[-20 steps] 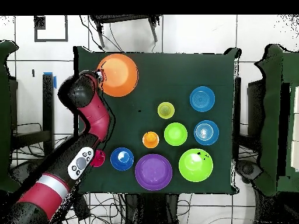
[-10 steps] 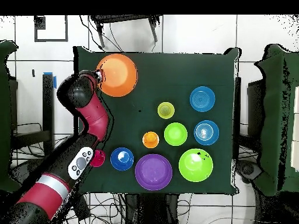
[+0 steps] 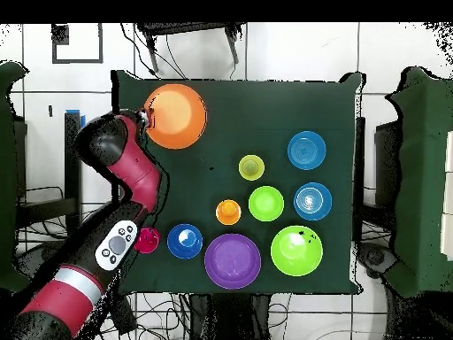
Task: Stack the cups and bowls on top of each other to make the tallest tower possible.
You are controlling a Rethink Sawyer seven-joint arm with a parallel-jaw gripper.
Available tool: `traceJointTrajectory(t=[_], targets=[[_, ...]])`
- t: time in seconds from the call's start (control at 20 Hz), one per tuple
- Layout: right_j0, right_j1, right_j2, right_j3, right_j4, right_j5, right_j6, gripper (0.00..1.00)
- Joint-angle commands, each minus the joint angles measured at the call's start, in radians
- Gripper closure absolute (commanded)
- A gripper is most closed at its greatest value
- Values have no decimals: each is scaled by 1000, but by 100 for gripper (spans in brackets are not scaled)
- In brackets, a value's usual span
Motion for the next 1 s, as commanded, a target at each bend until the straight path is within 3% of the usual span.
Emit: traceJointTrajectory(t=[0.05,0.2,0.85,1.0], targets=[[-23,31,143,52,-215,6,449,0],[-24,39,112,35,-280,16,530,0],[-49,40,78,-21,-477,11,712,0],[-46,52,58,-32,-509,-40,741,0]])
